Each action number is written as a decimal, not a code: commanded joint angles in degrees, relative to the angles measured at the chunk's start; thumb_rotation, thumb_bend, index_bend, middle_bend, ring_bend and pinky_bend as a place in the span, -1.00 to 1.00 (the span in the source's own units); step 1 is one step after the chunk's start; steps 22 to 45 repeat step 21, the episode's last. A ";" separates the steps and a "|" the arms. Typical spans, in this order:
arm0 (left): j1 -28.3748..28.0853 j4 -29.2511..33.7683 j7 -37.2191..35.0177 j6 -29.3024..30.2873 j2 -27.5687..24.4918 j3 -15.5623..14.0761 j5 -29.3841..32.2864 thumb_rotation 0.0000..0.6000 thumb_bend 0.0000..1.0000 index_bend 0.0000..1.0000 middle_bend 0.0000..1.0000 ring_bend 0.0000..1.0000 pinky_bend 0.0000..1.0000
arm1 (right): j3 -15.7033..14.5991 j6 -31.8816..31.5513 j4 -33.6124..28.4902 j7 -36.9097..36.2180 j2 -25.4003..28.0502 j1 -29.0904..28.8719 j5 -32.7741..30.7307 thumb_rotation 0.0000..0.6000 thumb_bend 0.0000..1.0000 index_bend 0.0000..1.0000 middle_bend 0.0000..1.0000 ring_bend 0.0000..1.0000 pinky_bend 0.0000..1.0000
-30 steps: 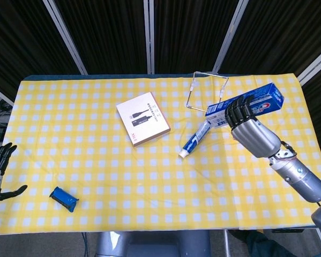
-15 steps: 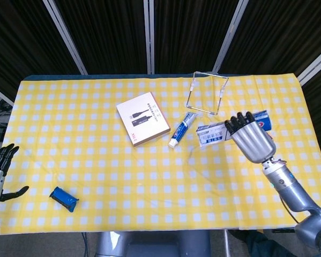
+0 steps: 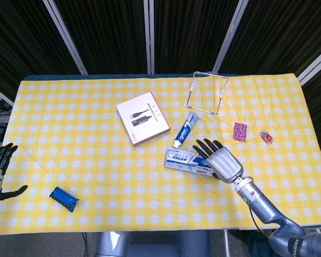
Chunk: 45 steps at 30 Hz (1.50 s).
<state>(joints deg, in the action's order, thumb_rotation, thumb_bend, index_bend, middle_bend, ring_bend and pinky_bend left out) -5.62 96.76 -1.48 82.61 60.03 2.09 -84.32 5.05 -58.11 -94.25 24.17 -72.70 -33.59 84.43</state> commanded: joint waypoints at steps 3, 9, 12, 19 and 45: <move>0.20 0.06 -0.76 0.44 -0.35 -0.04 -0.32 1.00 -1.00 -1.00 -1.00 -1.00 -1.00 | -0.51 -4.15 -5.00 -0.82 4.89 2.48 1.17 1.00 -1.00 -1.00 -1.00 -1.00 -0.79; 0.69 0.33 -1.65 1.60 -0.83 -0.19 -1.21 1.00 -1.00 -1.00 -1.00 -1.00 -1.00 | -3.60 -15.34 -4.14 -5.43 10.57 8.95 8.38 1.00 -1.00 -1.00 -1.00 -1.00 -0.91; 0.98 0.48 -1.80 2.31 -0.97 -0.34 -1.84 1.00 -1.00 -1.00 -1.00 -1.00 -1.00 | -5.07 -20.83 -0.67 -8.87 12.09 12.59 10.44 1.00 -1.00 -1.00 -1.00 -1.00 -0.94; 1.48 0.92 -2.26 3.58 -1.42 -0.48 -2.84 1.00 -1.00 -1.00 -1.00 -1.00 -1.00 | -6.41 -27.79 7.48 -17.07 12.97 18.34 10.24 1.00 -1.00 -1.00 -1.00 -1.00 -0.96; 1.62 1.03 -2.28 3.85 -1.52 -0.57 -3.11 1.00 -1.00 -1.00 -1.00 -1.00 -1.00 | -6.61 -29.10 9.80 -18.80 12.55 19.56 10.18 1.00 -1.00 -1.00 -1.00 -1.00 -0.96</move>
